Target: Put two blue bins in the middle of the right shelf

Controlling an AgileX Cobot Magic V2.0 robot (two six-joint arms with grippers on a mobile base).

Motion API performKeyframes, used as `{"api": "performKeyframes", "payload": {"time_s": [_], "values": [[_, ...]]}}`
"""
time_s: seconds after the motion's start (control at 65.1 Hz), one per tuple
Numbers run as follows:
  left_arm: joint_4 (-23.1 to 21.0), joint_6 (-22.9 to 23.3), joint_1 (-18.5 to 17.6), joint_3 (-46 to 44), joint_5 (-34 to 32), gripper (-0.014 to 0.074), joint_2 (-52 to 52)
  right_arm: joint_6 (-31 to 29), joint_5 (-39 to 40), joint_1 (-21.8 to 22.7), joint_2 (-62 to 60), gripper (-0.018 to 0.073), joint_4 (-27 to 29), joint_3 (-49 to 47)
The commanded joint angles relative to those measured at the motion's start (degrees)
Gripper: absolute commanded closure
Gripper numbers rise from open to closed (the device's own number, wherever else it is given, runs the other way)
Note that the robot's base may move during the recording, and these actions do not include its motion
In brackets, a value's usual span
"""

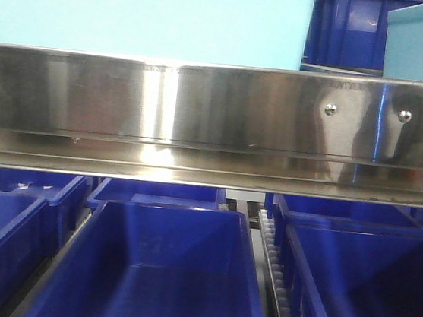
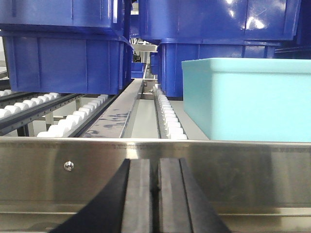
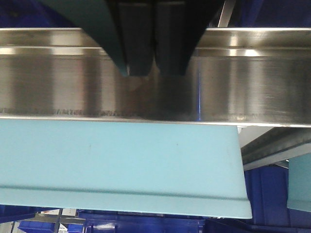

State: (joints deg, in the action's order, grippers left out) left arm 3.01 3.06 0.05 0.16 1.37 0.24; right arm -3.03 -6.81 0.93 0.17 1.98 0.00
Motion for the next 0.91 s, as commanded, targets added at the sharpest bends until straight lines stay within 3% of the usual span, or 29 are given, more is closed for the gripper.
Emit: {"api": "performKeyframes", "payload": {"time_s": [0.0,0.507,0.891], "values": [[-0.28,-0.21,0.23,-0.16,-0.73,0.0707,-0.24,-0.18,1.36,-0.05,-0.17,0.0721,-0.09,0.00],[-0.07,-0.21,0.23,-0.16,-0.98,0.0707,-0.24,-0.18,1.36,-0.05,-0.17,0.0721,-0.09,0.00],[-0.07,-0.21,0.23,-0.16,-3.40,0.0707,-0.24,-0.18,6.27,-0.05,-0.17,0.0721,-0.09,0.00]]}}
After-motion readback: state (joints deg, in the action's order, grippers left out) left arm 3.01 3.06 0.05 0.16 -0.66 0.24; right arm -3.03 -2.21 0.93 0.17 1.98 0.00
